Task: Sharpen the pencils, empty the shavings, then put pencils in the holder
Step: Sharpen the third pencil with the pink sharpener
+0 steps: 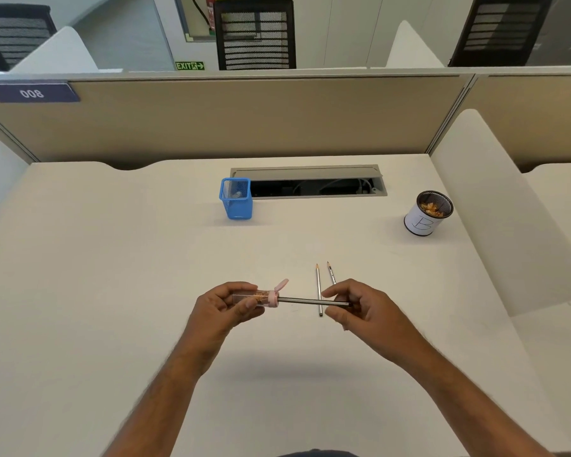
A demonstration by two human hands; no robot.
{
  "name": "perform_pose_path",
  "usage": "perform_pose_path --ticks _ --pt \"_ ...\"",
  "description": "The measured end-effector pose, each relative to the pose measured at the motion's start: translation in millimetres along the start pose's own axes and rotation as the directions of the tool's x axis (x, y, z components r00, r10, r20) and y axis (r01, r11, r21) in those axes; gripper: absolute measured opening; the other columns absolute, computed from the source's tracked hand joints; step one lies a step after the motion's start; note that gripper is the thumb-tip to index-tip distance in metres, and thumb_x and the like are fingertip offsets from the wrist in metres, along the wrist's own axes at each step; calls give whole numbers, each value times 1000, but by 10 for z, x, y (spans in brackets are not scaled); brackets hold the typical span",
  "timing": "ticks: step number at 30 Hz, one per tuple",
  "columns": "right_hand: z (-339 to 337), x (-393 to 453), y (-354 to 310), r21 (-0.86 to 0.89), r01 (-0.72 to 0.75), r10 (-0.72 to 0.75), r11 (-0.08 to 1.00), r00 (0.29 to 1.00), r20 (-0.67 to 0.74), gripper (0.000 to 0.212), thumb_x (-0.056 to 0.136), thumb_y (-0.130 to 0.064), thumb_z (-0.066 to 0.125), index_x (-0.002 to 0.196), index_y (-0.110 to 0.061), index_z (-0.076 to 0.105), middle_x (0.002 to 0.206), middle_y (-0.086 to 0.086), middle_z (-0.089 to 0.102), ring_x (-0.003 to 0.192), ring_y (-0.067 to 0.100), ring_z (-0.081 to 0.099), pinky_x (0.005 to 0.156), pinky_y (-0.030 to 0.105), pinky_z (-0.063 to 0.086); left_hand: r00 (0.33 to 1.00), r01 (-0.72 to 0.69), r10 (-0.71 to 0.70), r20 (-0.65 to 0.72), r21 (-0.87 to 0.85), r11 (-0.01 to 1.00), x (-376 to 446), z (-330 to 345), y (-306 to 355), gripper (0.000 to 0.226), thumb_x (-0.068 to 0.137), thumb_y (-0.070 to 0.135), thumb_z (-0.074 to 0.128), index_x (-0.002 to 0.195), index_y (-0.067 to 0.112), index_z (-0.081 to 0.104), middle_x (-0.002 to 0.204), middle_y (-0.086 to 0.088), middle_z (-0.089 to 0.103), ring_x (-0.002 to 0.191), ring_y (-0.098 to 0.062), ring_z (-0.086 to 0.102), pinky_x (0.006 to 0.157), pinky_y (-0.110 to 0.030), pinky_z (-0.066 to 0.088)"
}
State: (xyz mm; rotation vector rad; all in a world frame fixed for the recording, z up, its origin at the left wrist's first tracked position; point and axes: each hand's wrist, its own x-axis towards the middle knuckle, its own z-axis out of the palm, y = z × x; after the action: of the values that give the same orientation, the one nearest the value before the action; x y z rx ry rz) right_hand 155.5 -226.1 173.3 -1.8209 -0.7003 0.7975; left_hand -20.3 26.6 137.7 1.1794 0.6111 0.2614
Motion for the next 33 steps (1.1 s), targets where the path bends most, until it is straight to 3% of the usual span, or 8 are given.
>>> perform_pose_path --ticks 4,10,15,19,22,25,30,33 --pt "7 -40 11 -90 97 -102 991 994 -47 22 100 -19 76 102 -41 73 89 -11 78 79 9 73 76 12 52 1000 -2 2 0 -2 1000 0 13 15 63 65 56 105 111 17 85 113 -22 86 110 -36 84 93 -33 68" --pt "27 -60 56 -139 166 -176 976 982 -63 12 101 -13 74 107 -22 79 84 -9 79 80 15 77 79 17 56 1000 10 -10 3 -6 1000 -16 6 16 64 63 54 106 110 16 85 113 -24 86 110 -38 84 92 -34 68" --pt "53 16 45 104 -19 24 994 999 -49 28 110 -21 60 89 -11 76 61 5 70 49 20 62 64 23 53 999 15 -16 34 26 1000 -30 22 9 65 65 52 106 112 13 84 115 -25 85 112 -40 83 96 -35 68" --pt "39 63 84 132 -106 101 986 994 40 44 111 -33 56 91 2 74 61 4 73 46 21 60 60 23 52 1000 12 -13 23 71 997 -46 8 8 64 65 57 104 112 18 85 115 -21 86 112 -38 84 96 -34 68" --pt "65 25 71 107 -78 74 991 996 42 49 105 -55 56 101 -11 76 75 7 77 57 20 68 64 19 49 1000 1 -2 11 79 997 -49 4 3 63 67 58 103 112 19 84 114 -19 87 111 -36 84 95 -33 68" --pt "30 -23 90 -22 -4 4 1000 1000 29 38 96 -62 57 122 -37 70 100 -5 75 83 12 76 73 13 50 1000 -8 8 -6 68 998 -41 3 -4 65 65 59 104 111 19 85 113 -19 87 109 -35 85 95 -33 68" --pt "-30 -43 89 -269 163 -183 949 982 -51 19 99 -25 77 111 -39 74 101 -17 73 92 14 67 74 13 47 1000 -13 13 -4 69 998 -44 -4 0 63 65 60 104 111 20 85 113 -19 87 109 -35 85 94 -33 68" --pt "-22 -53 84 -361 190 -230 913 971 -71 12 99 -22 76 110 -30 78 94 -17 73 91 11 67 73 15 46 1000 -17 17 1 68 998 -30 9 9 64 64 60 104 110 19 86 112 -19 87 108 -35 85 92 -33 69"
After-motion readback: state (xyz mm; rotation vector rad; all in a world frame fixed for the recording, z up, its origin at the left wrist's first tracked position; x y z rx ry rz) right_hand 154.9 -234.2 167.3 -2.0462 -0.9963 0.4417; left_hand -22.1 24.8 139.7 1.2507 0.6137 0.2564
